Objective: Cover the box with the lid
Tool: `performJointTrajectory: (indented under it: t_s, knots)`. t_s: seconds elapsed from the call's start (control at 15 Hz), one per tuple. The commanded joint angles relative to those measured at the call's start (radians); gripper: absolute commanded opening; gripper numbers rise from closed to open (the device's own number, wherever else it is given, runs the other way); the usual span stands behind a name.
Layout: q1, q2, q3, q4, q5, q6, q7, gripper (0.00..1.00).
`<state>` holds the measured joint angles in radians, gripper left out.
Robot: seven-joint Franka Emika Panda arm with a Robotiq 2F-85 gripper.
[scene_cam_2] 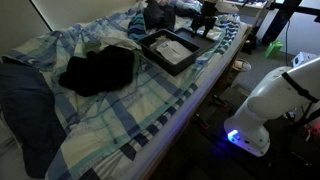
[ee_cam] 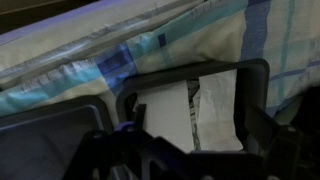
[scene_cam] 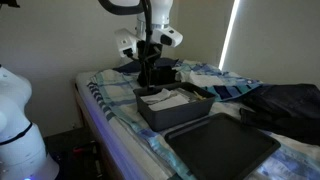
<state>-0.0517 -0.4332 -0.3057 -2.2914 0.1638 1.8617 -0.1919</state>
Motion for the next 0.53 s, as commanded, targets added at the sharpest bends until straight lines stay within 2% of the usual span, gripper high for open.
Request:
performJointTrajectory:
  t_s: [0.0, 0.47]
  knots:
    - [-0.034, 0.005, 0.027, 0.003, 0.013, -0.005, -0.012, 1.00]
    - [-0.052, 0.050, 0.024, 0.014, 0.091, 0.012, 0.034, 1.00]
